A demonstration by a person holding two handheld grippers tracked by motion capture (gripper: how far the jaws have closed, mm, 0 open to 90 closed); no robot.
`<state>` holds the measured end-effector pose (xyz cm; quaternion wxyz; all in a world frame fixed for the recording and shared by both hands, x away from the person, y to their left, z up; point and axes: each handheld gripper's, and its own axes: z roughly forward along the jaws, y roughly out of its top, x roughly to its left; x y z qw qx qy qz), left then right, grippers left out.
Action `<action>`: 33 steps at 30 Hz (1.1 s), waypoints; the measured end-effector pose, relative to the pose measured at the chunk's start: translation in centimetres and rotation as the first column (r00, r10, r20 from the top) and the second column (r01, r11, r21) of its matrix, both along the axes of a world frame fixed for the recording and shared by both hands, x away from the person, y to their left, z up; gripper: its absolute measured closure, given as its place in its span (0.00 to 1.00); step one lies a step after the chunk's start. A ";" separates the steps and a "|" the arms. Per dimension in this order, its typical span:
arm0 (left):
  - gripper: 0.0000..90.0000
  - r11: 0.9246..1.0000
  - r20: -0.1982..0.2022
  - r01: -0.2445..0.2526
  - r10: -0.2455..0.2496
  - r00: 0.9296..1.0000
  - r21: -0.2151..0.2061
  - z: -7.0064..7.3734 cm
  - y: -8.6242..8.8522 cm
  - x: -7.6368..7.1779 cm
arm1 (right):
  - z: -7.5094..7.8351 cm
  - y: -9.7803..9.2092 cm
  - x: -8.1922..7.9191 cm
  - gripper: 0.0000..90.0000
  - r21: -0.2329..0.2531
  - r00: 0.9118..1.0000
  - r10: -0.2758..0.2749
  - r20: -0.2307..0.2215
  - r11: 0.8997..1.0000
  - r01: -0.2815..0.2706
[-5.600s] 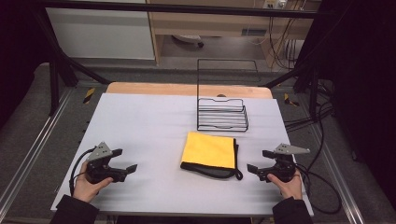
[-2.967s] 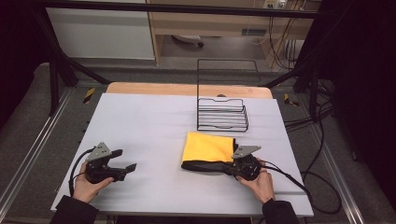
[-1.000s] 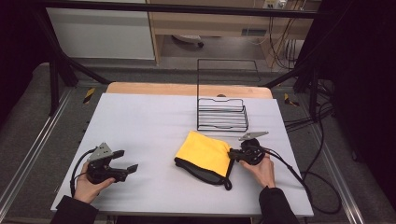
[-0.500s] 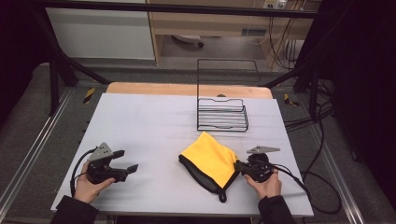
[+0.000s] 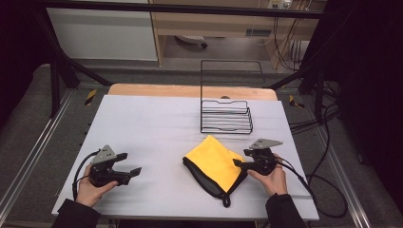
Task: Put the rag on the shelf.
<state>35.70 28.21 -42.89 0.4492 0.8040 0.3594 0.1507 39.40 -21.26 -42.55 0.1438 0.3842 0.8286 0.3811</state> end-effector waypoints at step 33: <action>0.17 1.000 -0.001 0.008 -0.008 1.000 -0.002 0.0 -0.1 -0.1 | -0.8 -0.5 -7.2 0.82 0.010 0.951 -0.267 -0.154 0.962 0.272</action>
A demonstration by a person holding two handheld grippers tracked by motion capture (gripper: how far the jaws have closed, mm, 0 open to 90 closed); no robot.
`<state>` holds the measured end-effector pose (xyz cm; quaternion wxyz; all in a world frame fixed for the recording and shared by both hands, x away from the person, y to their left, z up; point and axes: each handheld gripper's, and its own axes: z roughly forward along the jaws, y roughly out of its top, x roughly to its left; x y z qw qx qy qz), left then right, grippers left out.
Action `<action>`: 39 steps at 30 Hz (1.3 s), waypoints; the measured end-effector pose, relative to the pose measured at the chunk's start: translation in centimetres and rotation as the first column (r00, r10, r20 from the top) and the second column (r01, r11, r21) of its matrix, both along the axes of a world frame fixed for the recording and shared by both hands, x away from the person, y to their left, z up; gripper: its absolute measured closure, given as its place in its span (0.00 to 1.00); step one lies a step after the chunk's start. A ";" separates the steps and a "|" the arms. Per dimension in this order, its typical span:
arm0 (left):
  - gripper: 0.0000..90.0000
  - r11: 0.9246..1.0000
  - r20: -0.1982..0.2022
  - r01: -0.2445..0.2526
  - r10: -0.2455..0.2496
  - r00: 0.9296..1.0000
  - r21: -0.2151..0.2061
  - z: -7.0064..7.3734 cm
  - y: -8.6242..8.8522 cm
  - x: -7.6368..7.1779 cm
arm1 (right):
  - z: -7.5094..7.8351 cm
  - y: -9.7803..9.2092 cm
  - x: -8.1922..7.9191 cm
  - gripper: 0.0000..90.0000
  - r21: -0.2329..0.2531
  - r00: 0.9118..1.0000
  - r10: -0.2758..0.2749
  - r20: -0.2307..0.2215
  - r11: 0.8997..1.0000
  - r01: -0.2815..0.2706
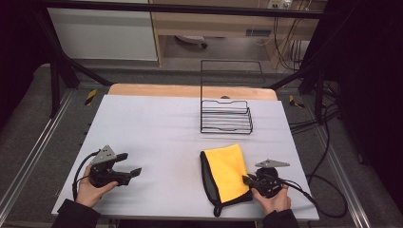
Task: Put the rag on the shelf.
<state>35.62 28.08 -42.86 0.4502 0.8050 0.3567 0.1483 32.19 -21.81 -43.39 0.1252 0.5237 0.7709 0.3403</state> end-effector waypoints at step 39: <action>0.14 1.000 -0.022 -0.011 0.011 1.000 0.005 0.2 -0.9 0.3 | 0.3 -1.5 2.7 0.44 0.042 0.978 0.120 0.173 0.991 -0.130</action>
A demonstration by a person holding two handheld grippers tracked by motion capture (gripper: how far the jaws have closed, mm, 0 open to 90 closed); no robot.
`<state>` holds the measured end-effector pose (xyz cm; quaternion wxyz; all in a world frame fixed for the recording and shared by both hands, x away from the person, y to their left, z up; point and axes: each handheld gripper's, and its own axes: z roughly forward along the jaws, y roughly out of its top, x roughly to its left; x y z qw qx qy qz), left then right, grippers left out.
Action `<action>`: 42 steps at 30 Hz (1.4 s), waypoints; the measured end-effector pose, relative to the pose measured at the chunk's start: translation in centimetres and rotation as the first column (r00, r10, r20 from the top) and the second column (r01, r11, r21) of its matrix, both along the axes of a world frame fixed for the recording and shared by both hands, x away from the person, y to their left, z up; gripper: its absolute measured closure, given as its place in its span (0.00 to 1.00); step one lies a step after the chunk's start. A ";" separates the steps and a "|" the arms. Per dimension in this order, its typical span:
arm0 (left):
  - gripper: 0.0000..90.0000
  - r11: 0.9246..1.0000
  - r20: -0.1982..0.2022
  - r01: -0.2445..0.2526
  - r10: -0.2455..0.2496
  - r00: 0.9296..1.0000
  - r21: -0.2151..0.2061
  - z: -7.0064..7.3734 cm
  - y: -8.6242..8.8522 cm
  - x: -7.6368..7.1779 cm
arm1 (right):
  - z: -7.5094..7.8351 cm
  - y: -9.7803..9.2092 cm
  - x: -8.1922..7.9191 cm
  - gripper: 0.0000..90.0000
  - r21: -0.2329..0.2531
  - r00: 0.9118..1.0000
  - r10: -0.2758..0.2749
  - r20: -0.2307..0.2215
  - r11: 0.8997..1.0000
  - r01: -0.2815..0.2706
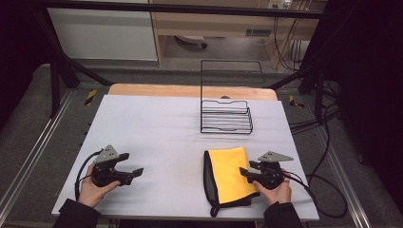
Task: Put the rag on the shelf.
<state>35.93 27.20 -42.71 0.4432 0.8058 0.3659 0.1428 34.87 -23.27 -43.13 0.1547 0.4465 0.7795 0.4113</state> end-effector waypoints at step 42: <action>0.27 0.997 -0.080 0.044 -0.039 0.996 0.064 1.9 -19.9 5.7 | 0.3 -1.8 2.4 0.08 0.038 0.998 0.040 0.040 0.998 -0.041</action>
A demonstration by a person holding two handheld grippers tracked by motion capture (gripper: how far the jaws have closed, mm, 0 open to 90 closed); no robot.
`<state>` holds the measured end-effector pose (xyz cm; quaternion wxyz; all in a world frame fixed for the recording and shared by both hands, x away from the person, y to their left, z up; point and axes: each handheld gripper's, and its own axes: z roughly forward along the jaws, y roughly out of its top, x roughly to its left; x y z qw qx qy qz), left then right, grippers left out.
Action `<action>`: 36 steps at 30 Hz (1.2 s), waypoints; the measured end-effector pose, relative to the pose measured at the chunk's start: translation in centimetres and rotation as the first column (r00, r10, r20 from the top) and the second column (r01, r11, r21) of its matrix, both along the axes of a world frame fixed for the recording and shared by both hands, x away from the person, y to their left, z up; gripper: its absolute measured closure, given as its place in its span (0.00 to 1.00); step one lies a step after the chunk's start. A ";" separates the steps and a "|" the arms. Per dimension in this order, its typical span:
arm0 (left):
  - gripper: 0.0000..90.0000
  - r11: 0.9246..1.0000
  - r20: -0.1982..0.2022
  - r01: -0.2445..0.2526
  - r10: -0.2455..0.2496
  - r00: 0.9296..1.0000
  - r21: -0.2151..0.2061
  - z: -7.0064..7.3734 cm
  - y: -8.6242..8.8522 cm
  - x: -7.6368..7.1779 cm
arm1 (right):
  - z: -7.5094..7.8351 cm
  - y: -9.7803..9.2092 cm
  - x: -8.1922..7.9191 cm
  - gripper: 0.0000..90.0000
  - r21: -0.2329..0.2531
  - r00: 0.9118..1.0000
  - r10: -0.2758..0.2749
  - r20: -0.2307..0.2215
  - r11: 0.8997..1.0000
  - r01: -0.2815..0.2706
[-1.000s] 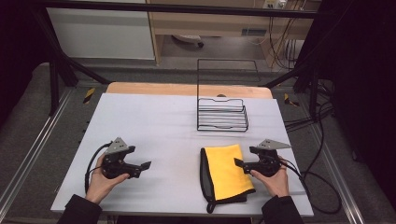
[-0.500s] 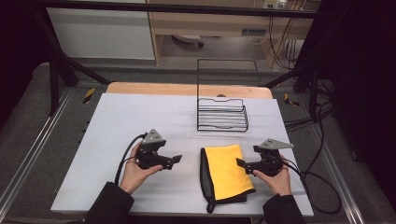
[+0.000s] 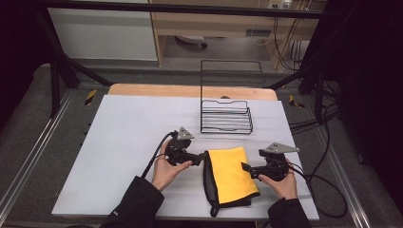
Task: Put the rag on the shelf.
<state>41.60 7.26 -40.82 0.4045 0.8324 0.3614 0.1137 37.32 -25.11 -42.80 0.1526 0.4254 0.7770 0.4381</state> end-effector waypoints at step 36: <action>0.65 1.000 -0.169 0.008 -0.007 0.986 0.007 -3.7 -3.6 2.2 | -1.8 1.5 5.2 0.58 -0.055 0.990 -0.012 -0.141 0.998 0.004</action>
